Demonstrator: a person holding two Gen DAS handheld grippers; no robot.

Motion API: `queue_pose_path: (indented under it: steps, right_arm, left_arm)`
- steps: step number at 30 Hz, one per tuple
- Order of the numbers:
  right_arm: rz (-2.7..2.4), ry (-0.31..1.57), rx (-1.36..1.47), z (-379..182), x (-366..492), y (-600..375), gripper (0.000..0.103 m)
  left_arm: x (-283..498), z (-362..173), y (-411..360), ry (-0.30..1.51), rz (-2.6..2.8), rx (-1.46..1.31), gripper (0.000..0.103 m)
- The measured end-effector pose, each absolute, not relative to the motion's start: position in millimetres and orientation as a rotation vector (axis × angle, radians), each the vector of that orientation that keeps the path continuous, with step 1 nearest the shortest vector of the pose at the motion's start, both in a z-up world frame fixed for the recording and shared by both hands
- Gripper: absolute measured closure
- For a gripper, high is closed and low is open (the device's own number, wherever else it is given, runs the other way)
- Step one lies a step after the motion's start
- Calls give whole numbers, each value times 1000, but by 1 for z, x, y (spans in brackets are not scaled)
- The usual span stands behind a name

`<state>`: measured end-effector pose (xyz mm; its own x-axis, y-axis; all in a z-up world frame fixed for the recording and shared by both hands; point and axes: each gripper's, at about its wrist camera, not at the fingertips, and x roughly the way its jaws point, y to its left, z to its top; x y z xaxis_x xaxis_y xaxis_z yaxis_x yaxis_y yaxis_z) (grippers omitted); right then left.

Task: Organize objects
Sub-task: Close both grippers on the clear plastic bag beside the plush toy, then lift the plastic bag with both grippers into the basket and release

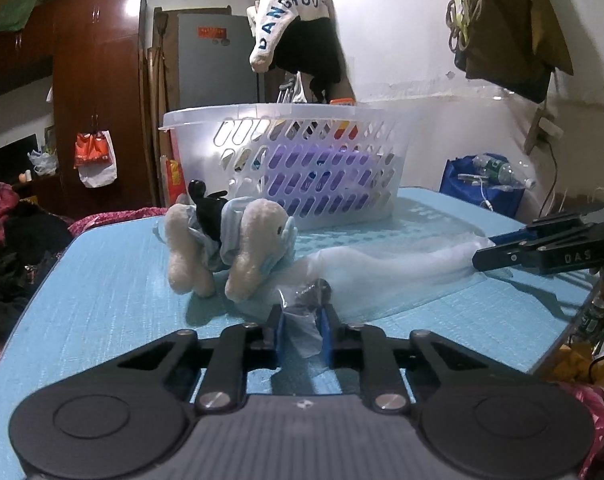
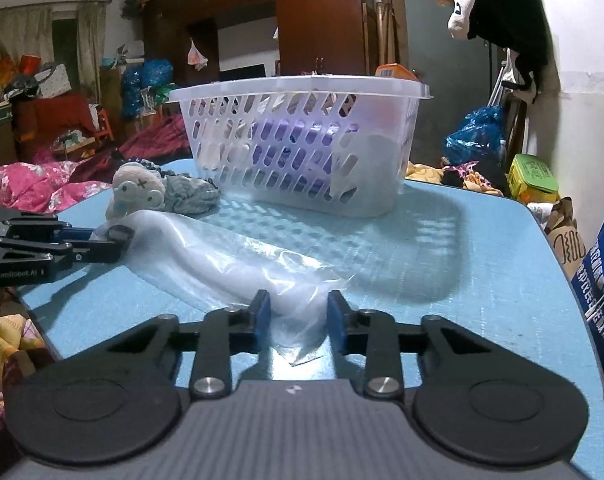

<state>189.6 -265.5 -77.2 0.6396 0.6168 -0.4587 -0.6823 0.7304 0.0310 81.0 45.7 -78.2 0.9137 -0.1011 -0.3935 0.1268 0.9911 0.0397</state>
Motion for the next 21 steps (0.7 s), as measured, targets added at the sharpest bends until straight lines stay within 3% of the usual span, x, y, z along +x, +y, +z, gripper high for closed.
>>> queue_pose_path:
  steps: [4, 15, 21]
  right_arm:
    - [760, 445, -163, -75, 185, -265, 84]
    - [765, 276, -134, -34, 156, -285, 86]
    - [767, 168, -147, 16, 166, -279, 86]
  left_arm:
    - [73, -76, 45, 350, -129, 70, 87]
    - [49, -43, 41, 194, -171, 78, 87]
    - [60, 9, 39, 85, -160, 118, 87]
